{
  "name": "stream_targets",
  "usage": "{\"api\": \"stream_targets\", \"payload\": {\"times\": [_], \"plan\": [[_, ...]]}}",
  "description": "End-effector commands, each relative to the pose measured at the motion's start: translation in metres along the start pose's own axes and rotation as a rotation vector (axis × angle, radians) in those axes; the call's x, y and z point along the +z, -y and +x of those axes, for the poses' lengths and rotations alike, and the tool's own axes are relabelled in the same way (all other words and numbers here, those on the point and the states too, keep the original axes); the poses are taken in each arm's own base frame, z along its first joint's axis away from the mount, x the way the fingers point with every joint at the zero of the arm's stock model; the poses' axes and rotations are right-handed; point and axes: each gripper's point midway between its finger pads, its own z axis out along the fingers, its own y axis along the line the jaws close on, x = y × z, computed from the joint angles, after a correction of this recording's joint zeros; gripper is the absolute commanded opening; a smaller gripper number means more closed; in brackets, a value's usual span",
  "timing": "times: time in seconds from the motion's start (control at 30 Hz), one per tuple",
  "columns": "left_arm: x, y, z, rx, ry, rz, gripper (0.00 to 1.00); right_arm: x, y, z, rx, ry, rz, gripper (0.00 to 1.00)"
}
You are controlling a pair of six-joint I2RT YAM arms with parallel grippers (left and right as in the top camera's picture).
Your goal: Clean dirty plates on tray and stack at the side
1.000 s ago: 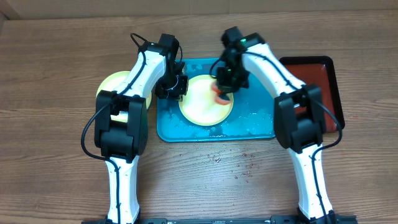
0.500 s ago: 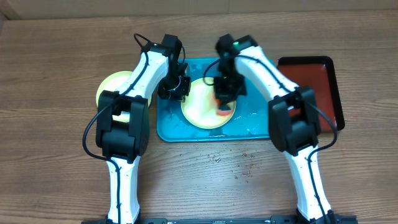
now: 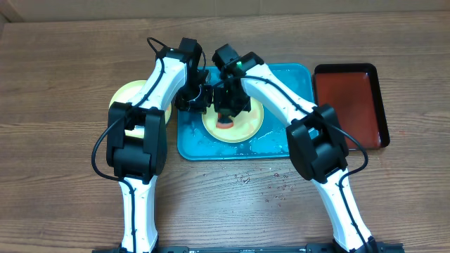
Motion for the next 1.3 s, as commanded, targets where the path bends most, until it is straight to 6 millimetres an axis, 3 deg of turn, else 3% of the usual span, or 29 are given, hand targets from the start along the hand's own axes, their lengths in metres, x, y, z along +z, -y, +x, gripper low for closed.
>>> {"api": "stream_targets", "payload": {"times": [0.0,0.1,0.2,0.27,0.37,0.43,0.57,0.7,0.8,0.87,1.0,1.17,1.27], "plan": [[0.009,0.003,0.006,0.014,-0.027,0.006,0.04,-0.010,0.055,-0.047,0.160,0.155,0.131,0.04],[0.009,0.003,0.005,0.014,-0.026,0.006,0.04,-0.018,0.081,-0.065,0.214,0.218,0.182,0.04],[0.009,0.003,0.006,0.014,-0.027,0.006,0.04,-0.023,0.096,-0.068,0.241,0.219,0.207,0.04],[0.009,0.003,0.005,0.014,-0.026,0.005,0.04,-0.027,0.092,-0.064,0.240,0.186,0.169,0.04],[0.009,0.003,0.005,0.014,-0.025,0.005,0.04,-0.048,0.067,-0.059,0.173,0.146,0.045,0.04],[0.009,0.003,0.005,0.015,-0.026,0.006,0.06,-0.075,0.052,-0.057,0.149,0.158,-0.004,0.04],[0.009,0.007,0.009,0.000,-0.042,0.018,0.23,-0.138,0.040,-0.059,0.101,0.252,-0.033,0.04],[0.013,0.014,0.011,-0.022,-0.047,0.041,0.29,-0.198,0.046,-0.064,0.112,0.374,-0.056,0.04],[0.020,0.021,0.012,-0.013,-0.042,0.056,0.30,-0.227,0.061,-0.067,0.142,0.433,-0.060,0.04],[0.025,0.023,0.013,-0.011,-0.038,0.055,0.29,-0.234,0.072,-0.067,0.166,0.436,-0.055,0.04],[0.028,0.022,0.014,-0.006,-0.038,0.042,0.04,-0.234,0.090,-0.062,0.206,0.404,-0.031,0.04],[0.025,0.012,0.006,-0.007,-0.008,-0.003,0.04,-0.233,0.096,-0.057,0.220,0.379,-0.017,0.04],[0.008,0.003,-0.003,-0.013,0.034,-0.044,0.04,-0.231,0.098,-0.053,0.223,0.363,-0.009,0.04]]}}
